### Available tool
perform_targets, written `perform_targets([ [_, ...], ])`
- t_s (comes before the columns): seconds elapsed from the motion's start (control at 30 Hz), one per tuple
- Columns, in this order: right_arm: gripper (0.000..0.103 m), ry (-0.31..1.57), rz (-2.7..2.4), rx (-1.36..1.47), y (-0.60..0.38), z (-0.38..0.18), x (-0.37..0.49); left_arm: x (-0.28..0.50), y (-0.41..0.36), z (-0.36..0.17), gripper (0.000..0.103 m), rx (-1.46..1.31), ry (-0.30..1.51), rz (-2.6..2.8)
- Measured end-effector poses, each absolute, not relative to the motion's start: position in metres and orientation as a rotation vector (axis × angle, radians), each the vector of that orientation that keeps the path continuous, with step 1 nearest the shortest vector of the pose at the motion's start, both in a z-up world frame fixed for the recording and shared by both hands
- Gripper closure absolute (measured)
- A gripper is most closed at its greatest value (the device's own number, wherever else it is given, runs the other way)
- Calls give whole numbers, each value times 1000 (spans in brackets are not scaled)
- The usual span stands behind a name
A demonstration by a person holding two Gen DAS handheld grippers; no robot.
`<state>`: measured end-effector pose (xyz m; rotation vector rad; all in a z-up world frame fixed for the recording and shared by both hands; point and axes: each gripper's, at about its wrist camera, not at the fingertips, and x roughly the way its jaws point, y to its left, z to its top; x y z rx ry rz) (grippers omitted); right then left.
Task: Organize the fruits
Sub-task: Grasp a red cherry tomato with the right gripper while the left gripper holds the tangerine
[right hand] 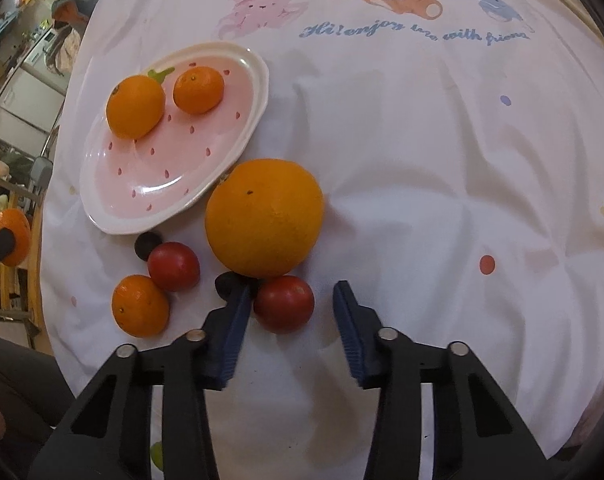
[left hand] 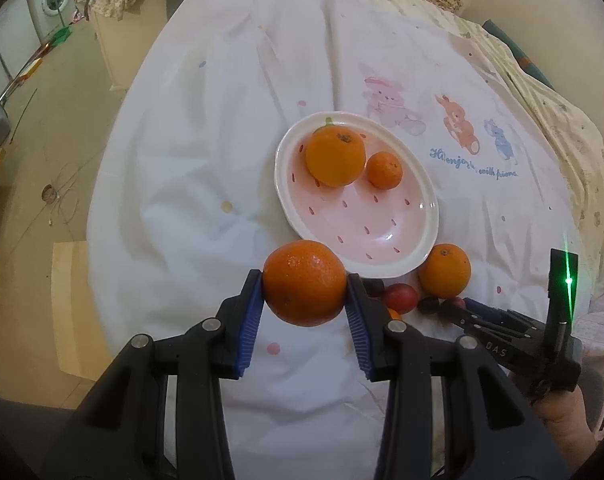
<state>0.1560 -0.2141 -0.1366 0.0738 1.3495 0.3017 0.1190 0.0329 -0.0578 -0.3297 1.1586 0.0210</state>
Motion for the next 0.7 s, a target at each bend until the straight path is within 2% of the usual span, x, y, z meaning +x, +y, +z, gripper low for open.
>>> perform_targets([
  [0.07,71,1358,325,91,-213,-138,155,119,34,-58,67,-332,1158,25],
  [0.4,71,1342,354,129,-217,-124,147,119,39,-60,67,-340,1161,45],
  [0.7,71,1235,361,226,-240,-83,146,122,43,-65,67,-326,1166,75],
])
